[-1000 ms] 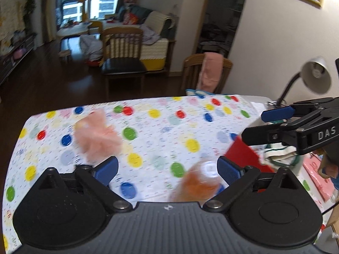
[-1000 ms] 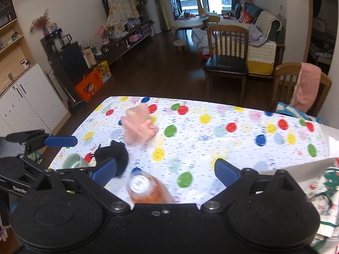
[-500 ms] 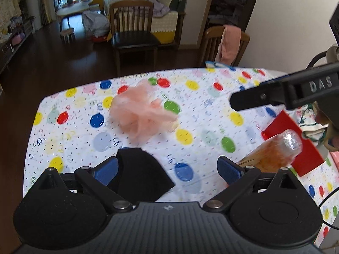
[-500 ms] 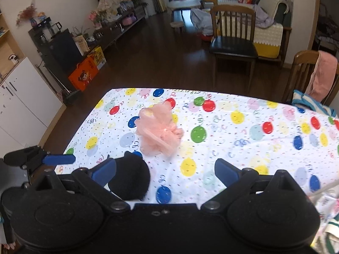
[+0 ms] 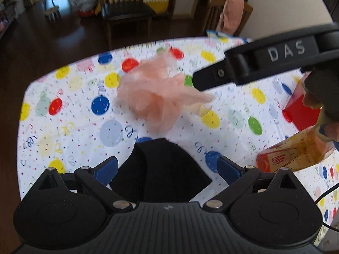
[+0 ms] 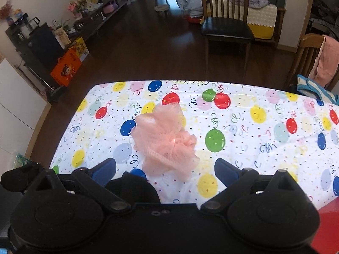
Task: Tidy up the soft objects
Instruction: 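Move the right tool to the pink mesh puff while the left tool reaches the black cloth, then grasp the pink mesh puff with the right tool while the left tool grasps the black cloth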
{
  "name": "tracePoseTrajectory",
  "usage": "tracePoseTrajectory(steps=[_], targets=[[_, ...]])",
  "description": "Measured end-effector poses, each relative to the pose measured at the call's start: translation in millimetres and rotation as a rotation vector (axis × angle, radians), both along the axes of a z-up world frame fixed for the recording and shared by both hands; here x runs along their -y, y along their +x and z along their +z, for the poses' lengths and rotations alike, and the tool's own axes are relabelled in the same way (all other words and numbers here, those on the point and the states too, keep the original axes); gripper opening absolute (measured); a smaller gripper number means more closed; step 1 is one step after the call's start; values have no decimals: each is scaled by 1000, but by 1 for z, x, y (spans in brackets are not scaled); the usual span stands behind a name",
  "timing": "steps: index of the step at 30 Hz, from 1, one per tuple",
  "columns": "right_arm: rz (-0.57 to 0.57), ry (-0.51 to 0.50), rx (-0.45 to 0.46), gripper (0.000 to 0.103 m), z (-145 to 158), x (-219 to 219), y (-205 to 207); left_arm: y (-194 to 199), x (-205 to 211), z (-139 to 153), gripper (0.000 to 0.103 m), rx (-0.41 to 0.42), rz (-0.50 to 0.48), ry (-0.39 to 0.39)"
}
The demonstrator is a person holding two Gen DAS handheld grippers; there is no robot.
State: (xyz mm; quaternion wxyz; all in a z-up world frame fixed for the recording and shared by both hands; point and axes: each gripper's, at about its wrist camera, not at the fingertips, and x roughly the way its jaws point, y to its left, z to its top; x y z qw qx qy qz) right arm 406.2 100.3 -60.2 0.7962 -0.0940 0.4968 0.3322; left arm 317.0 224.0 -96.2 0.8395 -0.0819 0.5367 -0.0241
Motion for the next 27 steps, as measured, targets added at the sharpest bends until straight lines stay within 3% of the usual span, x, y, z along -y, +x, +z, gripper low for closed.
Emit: tracePoseTrajectory(steps=[5, 13, 21, 27], targets=[[-20, -34, -25, 99, -19, -23, 13, 15, -4, -28, 100, -69, -93, 32], [-75, -69, -93, 99, -65, -42, 36, 35, -13, -58, 100, -108, -111, 51], [-92, -79, -137, 99, -92, -53, 45, 49, -15, -81, 100, -170, -142, 18], [-105, -86, -141, 87, -104, -55, 48, 51, -11, -88, 99, -156, -137, 7]])
